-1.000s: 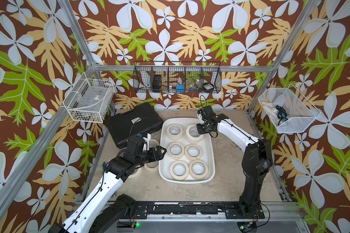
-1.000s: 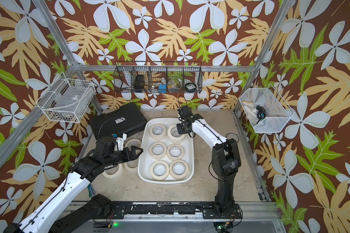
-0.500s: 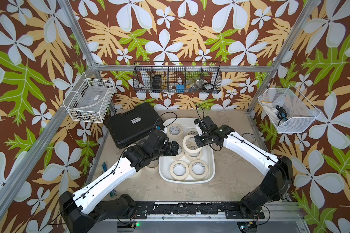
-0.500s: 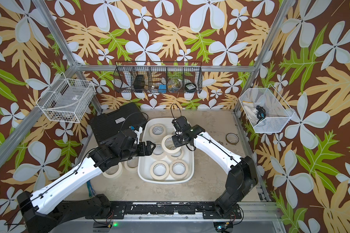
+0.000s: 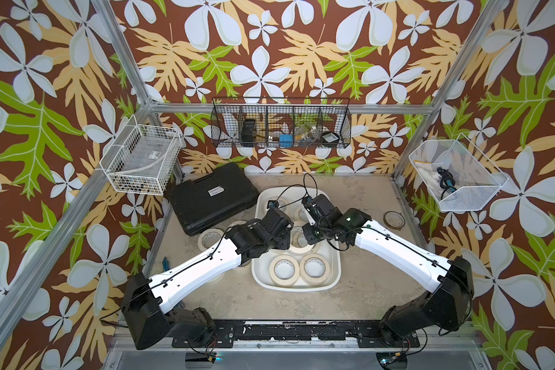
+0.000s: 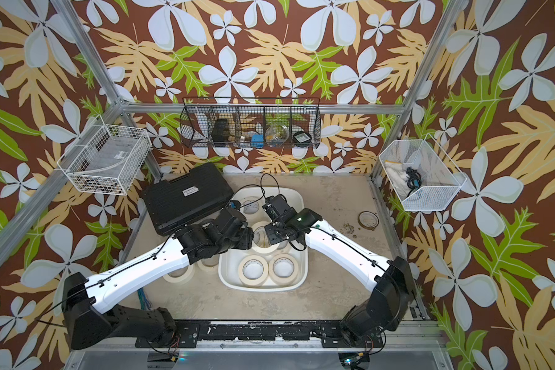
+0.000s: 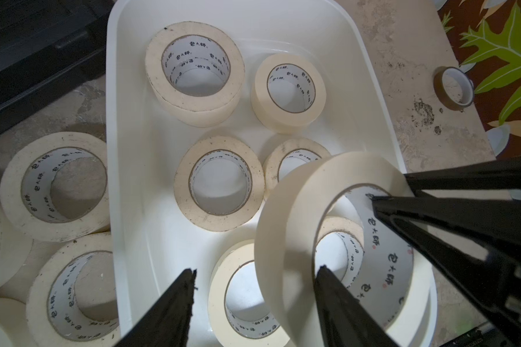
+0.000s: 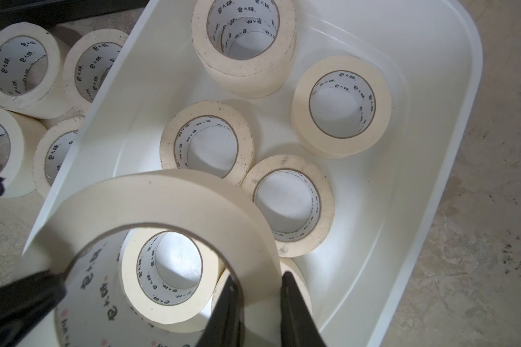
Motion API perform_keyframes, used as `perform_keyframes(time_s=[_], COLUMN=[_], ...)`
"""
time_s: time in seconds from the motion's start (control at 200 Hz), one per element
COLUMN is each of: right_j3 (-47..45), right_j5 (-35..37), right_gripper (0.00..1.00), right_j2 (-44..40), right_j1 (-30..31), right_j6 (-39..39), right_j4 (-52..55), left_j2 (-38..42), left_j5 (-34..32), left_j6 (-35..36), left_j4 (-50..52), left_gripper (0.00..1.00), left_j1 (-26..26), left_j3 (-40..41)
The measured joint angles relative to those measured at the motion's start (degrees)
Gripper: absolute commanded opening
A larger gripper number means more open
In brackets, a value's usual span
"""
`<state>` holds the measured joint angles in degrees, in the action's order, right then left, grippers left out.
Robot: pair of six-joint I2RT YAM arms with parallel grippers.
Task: Take out the art tape in the storage box
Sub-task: Pick up the art tape from the storage box.
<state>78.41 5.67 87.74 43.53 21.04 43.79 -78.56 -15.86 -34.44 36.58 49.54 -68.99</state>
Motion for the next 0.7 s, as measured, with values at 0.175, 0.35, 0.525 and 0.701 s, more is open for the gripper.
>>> perform_keyframes(time_s=[0.175, 0.35, 0.525, 0.701], right_j3=[-0.52, -0.98, -1.2, -1.31], right_j5=[1.66, 2.14, 1.03, 1.66], right_gripper=[0.07, 0.07, 0.07, 0.07], right_j2=[0.07, 0.13, 0.11, 0.11], right_j1=[0.61, 1.16, 1.42, 1.38], right_j6=[1.05, 1.42, 1.49, 1.55], right_j4=[1.2, 1.25, 0.76, 0.76], left_j2=[-2.36, -3.54, -2.71, -1.92], left_j5=[-1.51, -1.92, -1.46, -0.63], left_j6=[-0.02, -0.48, -0.92, -1.31], left_j4=[0.02, -0.15, -1.55, -3.65], left_gripper=[0.6, 0.59, 0.58, 0.54], left_j1=[1.25, 1.68, 1.75, 1.77], left_j3=[-0.59, -0.81, 0.52, 2.32])
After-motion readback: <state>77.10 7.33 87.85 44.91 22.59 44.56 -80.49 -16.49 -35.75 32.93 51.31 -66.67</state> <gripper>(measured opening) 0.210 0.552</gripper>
